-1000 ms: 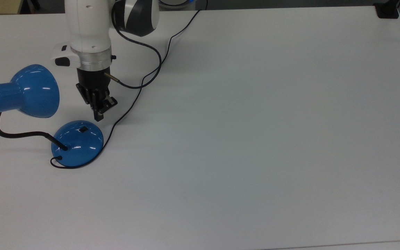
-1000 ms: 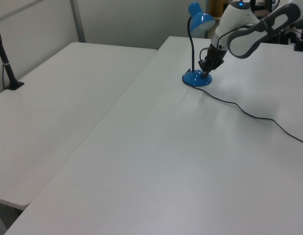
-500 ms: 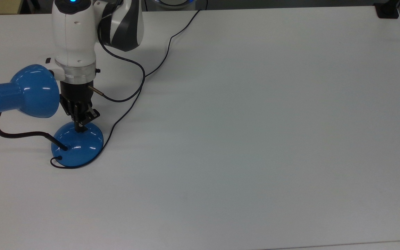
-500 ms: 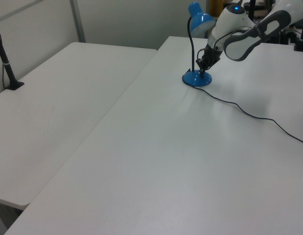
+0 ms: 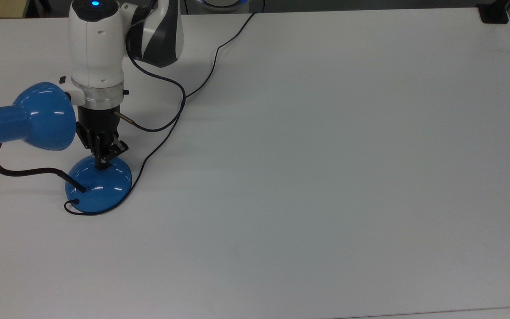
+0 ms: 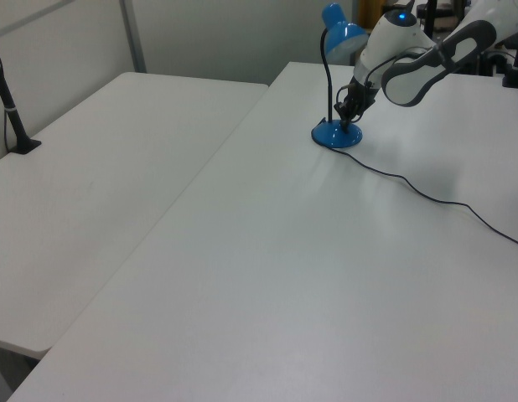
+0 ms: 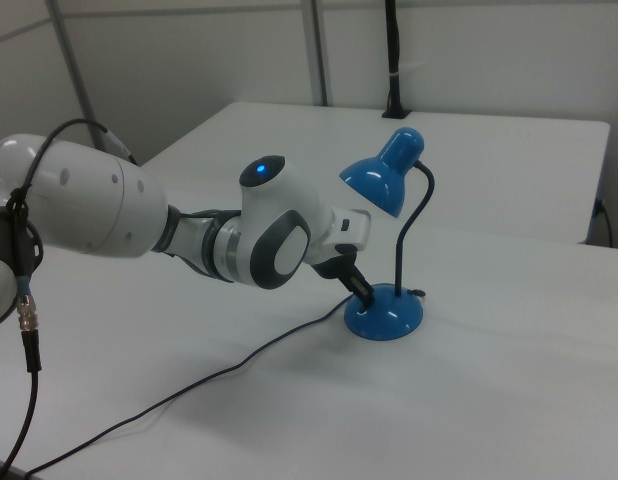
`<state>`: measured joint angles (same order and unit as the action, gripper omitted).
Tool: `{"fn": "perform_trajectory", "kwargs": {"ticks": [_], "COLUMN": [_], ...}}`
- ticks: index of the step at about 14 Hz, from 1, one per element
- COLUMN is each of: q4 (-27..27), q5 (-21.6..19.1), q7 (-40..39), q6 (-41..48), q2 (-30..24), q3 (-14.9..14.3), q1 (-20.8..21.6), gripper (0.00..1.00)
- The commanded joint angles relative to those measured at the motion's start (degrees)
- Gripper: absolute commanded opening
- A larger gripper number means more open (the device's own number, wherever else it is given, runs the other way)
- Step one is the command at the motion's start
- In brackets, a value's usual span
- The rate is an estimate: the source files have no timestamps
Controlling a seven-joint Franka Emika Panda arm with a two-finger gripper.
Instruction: Turn on the lamp
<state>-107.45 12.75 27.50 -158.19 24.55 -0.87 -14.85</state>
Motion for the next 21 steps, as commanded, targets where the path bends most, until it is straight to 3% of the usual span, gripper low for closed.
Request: {"fn": "perform_trajectory", "kwargs": {"ticks": [1, 8, 12, 15, 20, 21], "q4": [0.4, 1.11, -2.4, -2.15, -1.71, -1.36], "q5": [2.01, 3.85, 4.12, 4.12, 4.12, 4.12], "q7": [1.33, 1.24, 0.71, 0.53, 0.62, 0.53], "q6": [-1.07, -0.81, 4.09, 13.93, 23.78, 26.15], "q2": [1.46, 2.35, -4.13, -7.93, -10.83, -12.23], "q3": [-0.19, -0.1, 0.6, 3.58, 11.93, 12.2], "q1": [0.17, -0.36, 0.52, 2.63, 3.85, 5.08], "gripper": [0.0, 0.0, 0.0, 0.01, 0.03, 0.03]}}
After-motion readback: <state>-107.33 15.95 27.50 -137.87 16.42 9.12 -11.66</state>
